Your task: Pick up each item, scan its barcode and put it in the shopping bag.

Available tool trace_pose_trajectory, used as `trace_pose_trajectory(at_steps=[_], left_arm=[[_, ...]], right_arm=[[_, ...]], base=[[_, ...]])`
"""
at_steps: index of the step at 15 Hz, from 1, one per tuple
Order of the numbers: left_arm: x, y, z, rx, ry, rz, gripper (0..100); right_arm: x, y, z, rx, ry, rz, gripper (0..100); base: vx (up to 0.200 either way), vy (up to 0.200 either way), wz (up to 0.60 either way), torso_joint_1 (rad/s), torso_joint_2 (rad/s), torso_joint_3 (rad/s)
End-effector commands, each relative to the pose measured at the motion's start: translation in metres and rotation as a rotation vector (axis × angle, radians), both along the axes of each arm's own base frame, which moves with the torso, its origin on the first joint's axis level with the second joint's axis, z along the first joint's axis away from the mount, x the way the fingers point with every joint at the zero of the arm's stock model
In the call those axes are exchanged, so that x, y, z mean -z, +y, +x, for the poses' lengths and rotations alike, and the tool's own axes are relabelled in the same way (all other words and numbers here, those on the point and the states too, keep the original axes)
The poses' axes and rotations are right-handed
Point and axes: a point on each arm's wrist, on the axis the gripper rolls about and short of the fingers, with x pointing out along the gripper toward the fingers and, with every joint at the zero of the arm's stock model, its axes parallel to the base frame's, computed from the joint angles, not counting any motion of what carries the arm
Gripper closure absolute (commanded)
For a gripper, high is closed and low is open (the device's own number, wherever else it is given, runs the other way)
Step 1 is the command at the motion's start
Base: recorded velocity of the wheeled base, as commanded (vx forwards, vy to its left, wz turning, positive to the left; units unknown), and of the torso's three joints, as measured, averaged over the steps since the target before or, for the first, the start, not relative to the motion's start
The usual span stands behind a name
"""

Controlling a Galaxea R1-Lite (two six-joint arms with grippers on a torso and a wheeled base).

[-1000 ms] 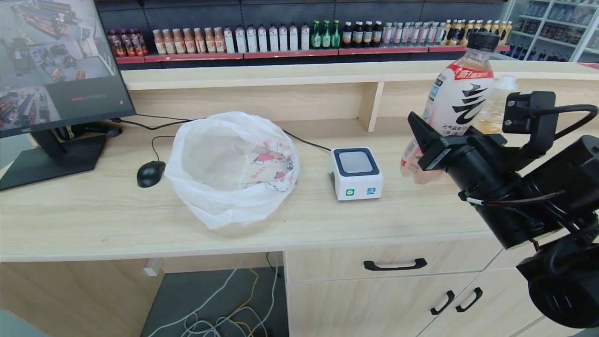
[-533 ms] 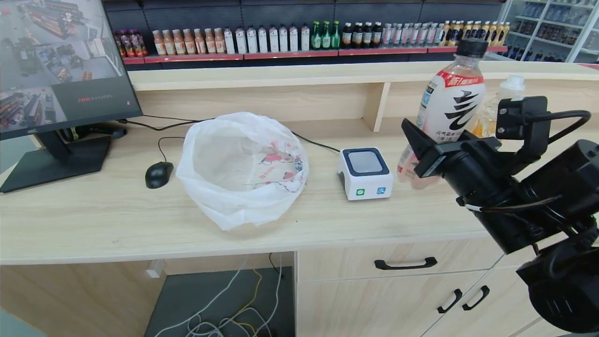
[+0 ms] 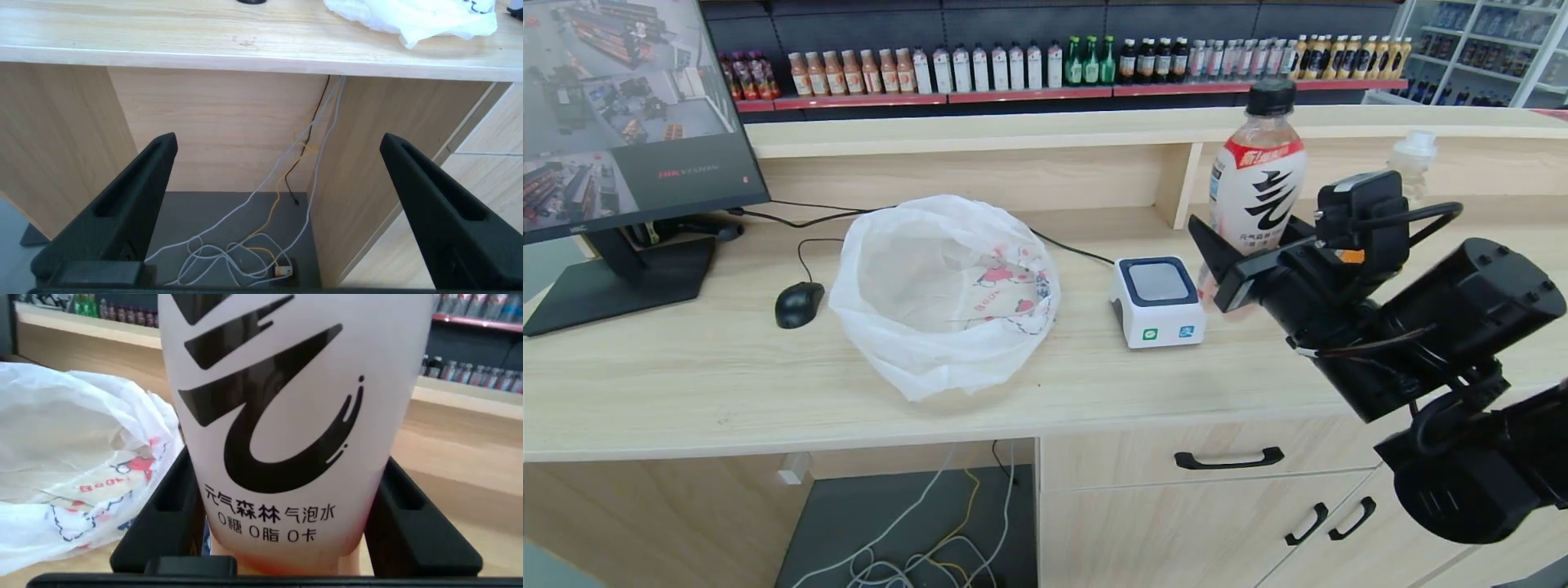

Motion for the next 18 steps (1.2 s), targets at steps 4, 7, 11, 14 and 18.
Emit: trace_pose_trajectory(at_steps=[4,7,11,14,18], left_arm=[[0.0,0.0,0.0,-0.001,0.0,-0.001,0],[0.0,0.0,0.0,-0.002,0.0,-0.003,0],[0.0,0.0,0.0,-0.001,0.0,0.007,0],[0.0,0.0,0.0,-0.001,0.002,0.014,0],[0.0,0.0,0.0,-0.001,0.002,0.008,0]], right_arm=[[0.0,0.013,0.037,-0.03,-0.113,-0.113,100],[0.006,0.017,0.041,-0.053,-0.142,-0.186,100],[0.004,0.018,0.05,-0.1,-0.265,-0.333,100],[0.007,0.015,0.055,-0.117,-0.319,-0.417,100],[0.014,0.015,0.073,-0.164,-0.408,-0.511,100]], base=[[0.0,0.0,0.0,0.0,0.0,0.0],[0.0,0.0,0.0,0.0,0.0,0.0],[0.0,0.0,0.0,0.0,0.0,0.0],[0.0,0.0,0.0,0.0,0.0,0.0],[0.0,0.0,0.0,0.0,0.0,0.0]])
